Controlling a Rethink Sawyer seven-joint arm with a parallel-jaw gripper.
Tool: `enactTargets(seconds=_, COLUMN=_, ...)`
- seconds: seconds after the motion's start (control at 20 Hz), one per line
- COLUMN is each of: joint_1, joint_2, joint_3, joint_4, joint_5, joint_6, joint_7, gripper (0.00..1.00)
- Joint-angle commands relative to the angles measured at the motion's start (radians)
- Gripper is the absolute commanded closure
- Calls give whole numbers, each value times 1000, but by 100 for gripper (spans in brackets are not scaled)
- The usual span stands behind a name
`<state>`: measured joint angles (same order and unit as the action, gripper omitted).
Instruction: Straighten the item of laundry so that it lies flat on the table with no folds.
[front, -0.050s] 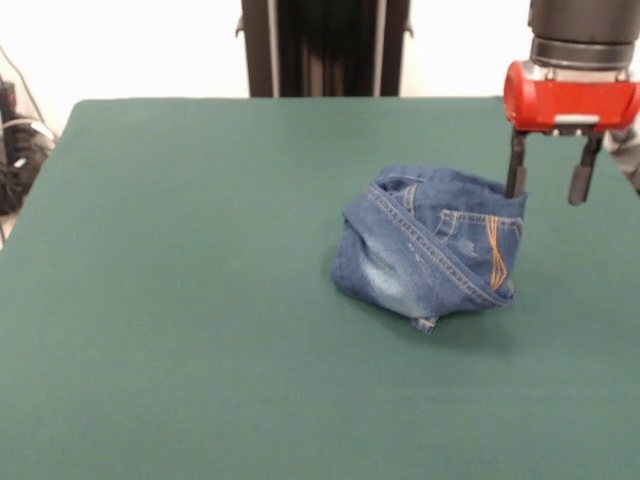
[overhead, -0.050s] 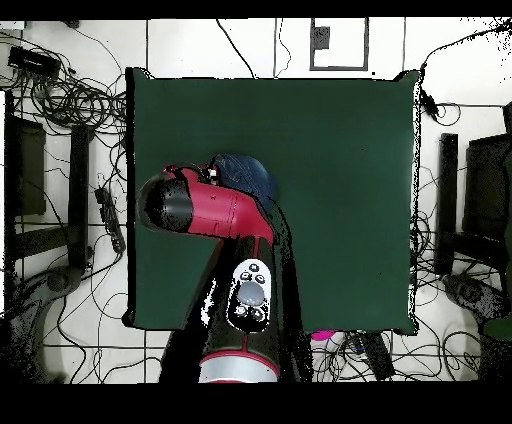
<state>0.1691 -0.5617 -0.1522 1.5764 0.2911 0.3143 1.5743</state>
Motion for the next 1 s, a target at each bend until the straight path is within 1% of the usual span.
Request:
enactTargets(seconds=0.05, joint_1=7, joint_2=23, joint_3=37, joint_4=11, joint_5=8, joint_6=87, joint_7=200, gripper=0)
enactTargets(seconds=0.2, joint_1=-6, joint_2=26, joint_3=57, joint_4=20, joint_5=7, joint_6=80, joint_7=188, gripper=0)
enactTargets(seconds=0.6, joint_1=16, joint_2=17, joint_3=33, joint_4=32, joint_5=1, joint_6=65, joint_7=207, gripper=0)
enactTargets(seconds=0.85, joint_1=37, joint_2=-10, joint_3=18, joint_4=42, joint_5=2, joint_6=102, joint_7=219, gripper=0)
enactTargets(seconds=1.0, joint_1=32, joint_2=-5, joint_3=25, joint_4=46, joint_5=-5, joint_6=83, joint_7=208, gripper=0)
